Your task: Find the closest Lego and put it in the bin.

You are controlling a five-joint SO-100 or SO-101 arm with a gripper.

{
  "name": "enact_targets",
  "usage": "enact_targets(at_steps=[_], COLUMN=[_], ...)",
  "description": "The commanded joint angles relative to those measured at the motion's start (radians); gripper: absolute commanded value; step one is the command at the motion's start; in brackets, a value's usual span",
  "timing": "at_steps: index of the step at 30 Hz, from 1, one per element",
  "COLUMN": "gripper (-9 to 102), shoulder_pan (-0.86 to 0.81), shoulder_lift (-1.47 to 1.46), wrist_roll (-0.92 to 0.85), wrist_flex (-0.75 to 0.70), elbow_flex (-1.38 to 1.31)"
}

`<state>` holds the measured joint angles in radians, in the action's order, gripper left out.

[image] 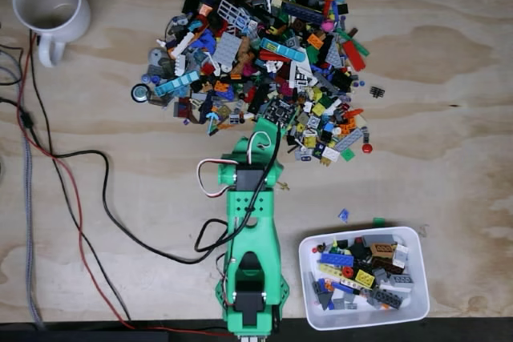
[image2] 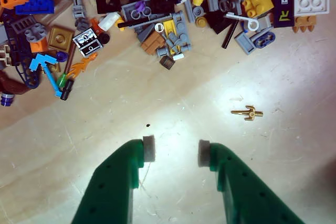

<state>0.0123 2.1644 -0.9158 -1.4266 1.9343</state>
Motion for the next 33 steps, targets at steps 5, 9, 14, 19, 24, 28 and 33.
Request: enact_targets(at_steps=[5, 9, 14, 19, 24, 28, 33], gripper=[13, 13, 13, 13, 12, 13, 14], shoulder_pan=[-0.038, -0.038, -0.038, -0.046, -0.064, -0.044, -0.014], shoulder_lift=[-0.043, -0.044, -0.044, -0.040, -0.103, -0.175, -0.301], wrist_roll=[0.092, 0.092, 0.094, 0.078, 0.014, 0.011, 0.015], wrist_flex=[0.080, 0.080, 0.081, 0.141, 0.457, 0.611, 0.675], elbow_flex=[0.071, 0.074, 0.074, 0.149, 0.407, 0.431, 0.341])
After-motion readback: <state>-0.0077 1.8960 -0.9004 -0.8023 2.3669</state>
